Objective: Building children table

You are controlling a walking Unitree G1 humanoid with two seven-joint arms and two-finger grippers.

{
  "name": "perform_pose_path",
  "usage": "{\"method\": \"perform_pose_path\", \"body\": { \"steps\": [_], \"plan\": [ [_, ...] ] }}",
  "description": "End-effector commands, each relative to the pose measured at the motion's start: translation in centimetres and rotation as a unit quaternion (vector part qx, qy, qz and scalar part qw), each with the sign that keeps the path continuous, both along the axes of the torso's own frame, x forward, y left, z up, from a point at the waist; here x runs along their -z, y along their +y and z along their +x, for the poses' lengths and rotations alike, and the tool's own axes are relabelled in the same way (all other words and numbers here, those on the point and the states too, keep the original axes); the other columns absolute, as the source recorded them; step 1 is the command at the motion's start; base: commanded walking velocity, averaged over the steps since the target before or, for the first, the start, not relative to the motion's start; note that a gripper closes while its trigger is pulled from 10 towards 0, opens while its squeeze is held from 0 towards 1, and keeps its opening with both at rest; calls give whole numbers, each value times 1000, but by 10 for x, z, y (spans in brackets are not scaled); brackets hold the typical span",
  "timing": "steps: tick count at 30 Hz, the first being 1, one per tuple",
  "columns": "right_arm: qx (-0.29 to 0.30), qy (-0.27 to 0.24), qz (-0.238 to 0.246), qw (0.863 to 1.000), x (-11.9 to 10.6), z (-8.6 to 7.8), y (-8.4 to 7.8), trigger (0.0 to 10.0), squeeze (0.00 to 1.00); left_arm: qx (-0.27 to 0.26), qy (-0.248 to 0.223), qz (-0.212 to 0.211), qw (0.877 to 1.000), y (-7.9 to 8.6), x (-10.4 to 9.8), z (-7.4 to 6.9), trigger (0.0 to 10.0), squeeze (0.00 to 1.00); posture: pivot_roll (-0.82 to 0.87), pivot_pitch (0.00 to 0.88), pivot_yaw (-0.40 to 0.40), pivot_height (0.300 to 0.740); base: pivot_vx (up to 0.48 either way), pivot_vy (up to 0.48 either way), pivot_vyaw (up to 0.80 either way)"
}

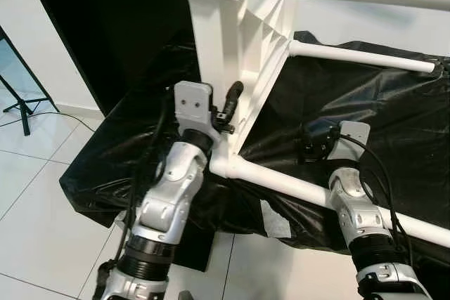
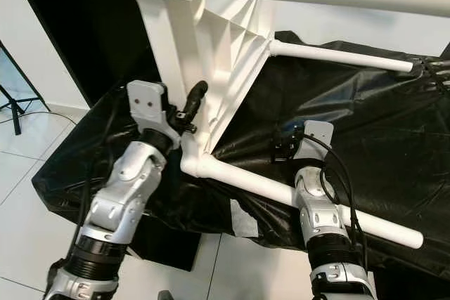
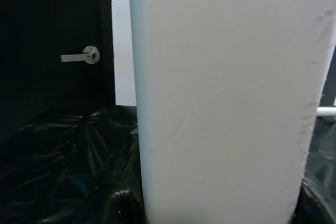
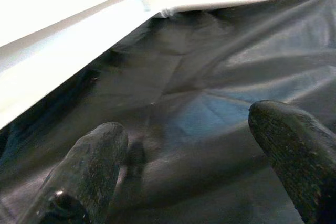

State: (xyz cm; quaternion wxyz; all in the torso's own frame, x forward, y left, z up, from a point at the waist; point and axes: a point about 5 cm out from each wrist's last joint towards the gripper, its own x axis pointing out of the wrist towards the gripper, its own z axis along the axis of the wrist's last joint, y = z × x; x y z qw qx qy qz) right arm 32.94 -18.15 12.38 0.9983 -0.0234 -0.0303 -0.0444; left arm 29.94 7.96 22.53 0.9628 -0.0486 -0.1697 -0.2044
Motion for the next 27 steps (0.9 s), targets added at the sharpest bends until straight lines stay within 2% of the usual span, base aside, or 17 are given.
{"method": "perform_pose_path", "body": {
  "steps": [1, 4, 7, 8, 10, 11, 16, 17, 23, 24, 25, 27],
  "plan": [
    [0, 36, 0, 999, 16, -4, -4, 10000, 0, -35, -25, 2, 999, 20, -10, -2, 0, 0, 53, 13, -23, 740, 0, 0, 0],
    [-32, 46, -8, 998, 19, -4, 0, 10000, 0, -60, -21, 11, 998, 36, -9, -3, 0, 0, 51, 16, -20, 740, 0, 0, 0],
    [-46, 37, -15, 998, 16, -3, -1, 10000, 0, -65, -16, 14, 998, 39, -8, -5, 0, 0, 53, 17, -24, 740, 0, 0, 0],
    [-45, 29, -7, 999, 13, -3, -2, 10000, 0, -66, -14, 15, 998, 39, -8, -6, 1961, 0, 54, 20, -25, 740, 0, 0, 0],
    [-50, 19, -4, 999, 9, -3, -2, 10000, 0, -61, -12, 19, 998, 37, -7, -6, 1961, 0, 52, 20, -25, 740, 0, 0, 0],
    [-56, 11, 1, 998, 6, -3, 0, 10000, 0, -57, -8, 25, 998, 35, -6, -6, 10000, 0, 47, 22, -22, 740, 0, 0, 0],
    [-58, 2, -2, 998, 3, -5, 1, 10000, 0, -49, 5, 28, 998, 30, -3, -6, 10000, 0, 39, 23, -15, 740, 0, 0, 0],
    [-56, 1, -2, 998, 3, -5, 0, 10000, 0, -46, 6, 24, 999, 29, -3, -7, 10000, 1000, 37, 24, -12, 740, 0, 0, 0],
    [-60, -9, 10, 998, -1, -8, -3, 10000, 0, -40, 8, 32, 999, 25, -3, -10, 10000, 1000, 35, 27, -8, 740, 0, 0, 0],
    [-66, -13, 14, 998, -3, -9, -1, 10000, 0, -34, 6, 33, 999, 24, -3, -11, 10000, 820, 35, 27, -8, 740, 0, 0, 0],
    [-74, -16, 15, 997, -5, -10, 1, 10000, 0, -32, 6, 36, 999, 23, -2, -12, 10000, 0, 33, 28, -7, 740, 0, 0, 0],
    [-85, -20, 14, 996, -8, -12, 4, 10000, 0, -26, 6, 40, 999, 22, -2, -14, 10000, 0, 32, 28, -10, 740, 0, 0, 0]
  ]
}}
